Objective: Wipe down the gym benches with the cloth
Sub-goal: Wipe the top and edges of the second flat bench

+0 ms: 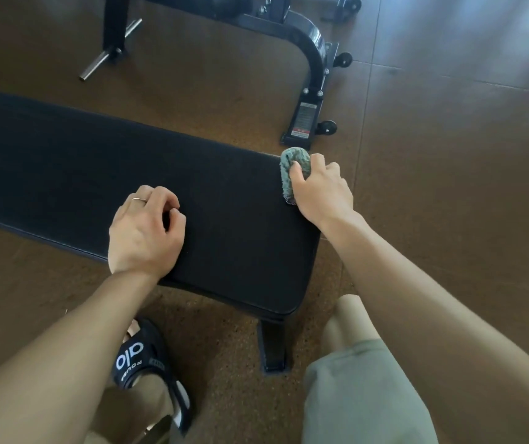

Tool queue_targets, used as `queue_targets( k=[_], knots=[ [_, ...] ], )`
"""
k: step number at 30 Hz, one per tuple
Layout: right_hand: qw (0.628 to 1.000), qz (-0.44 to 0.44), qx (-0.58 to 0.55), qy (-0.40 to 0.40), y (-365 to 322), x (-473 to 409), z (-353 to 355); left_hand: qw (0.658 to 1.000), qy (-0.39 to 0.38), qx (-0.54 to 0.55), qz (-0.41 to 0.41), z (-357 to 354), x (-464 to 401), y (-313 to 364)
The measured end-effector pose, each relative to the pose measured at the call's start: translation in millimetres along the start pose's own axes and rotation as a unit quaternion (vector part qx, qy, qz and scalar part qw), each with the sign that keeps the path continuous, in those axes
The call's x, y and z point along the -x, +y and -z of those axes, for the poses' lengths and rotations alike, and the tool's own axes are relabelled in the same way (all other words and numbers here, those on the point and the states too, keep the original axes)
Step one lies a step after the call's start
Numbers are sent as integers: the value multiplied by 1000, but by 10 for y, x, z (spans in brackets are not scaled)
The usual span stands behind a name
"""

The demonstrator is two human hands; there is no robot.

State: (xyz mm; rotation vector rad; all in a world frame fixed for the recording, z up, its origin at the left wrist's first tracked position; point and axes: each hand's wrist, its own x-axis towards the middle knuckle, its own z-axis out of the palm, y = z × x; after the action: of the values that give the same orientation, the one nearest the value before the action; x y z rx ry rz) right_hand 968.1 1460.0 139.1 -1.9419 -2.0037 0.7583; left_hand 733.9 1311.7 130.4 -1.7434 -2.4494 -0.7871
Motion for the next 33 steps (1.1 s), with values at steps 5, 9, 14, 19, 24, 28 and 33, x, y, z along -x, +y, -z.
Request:
queue_targets(
  k=[5,9,14,19,24,28,33],
  knots=[
    [993,-60,-88,46,42,404,-92,1000,5,0,-3,-2,-5,9],
    [981,-107,-160,27,85,976,-182,1000,0,-3,2,-2,-9,21],
    [975,-118,-186,-26,79,1337,-197,1000,-4,-16,-1,-6,-16,37],
    [971,-128,-202,-27,27,598,-61,1000,1,-18,-1,3,-9,50],
    [978,-97,-179,-45,10,-4,81,1000,4,-18,-3,1,10,41],
    [976,-80,-196,-41,61,76,76,1000,1,-14,5,13,-19,65],
    [979,-77,-189,-23,79,797,-66,1000,-5,-16,10,11,-32,71]
  ],
)
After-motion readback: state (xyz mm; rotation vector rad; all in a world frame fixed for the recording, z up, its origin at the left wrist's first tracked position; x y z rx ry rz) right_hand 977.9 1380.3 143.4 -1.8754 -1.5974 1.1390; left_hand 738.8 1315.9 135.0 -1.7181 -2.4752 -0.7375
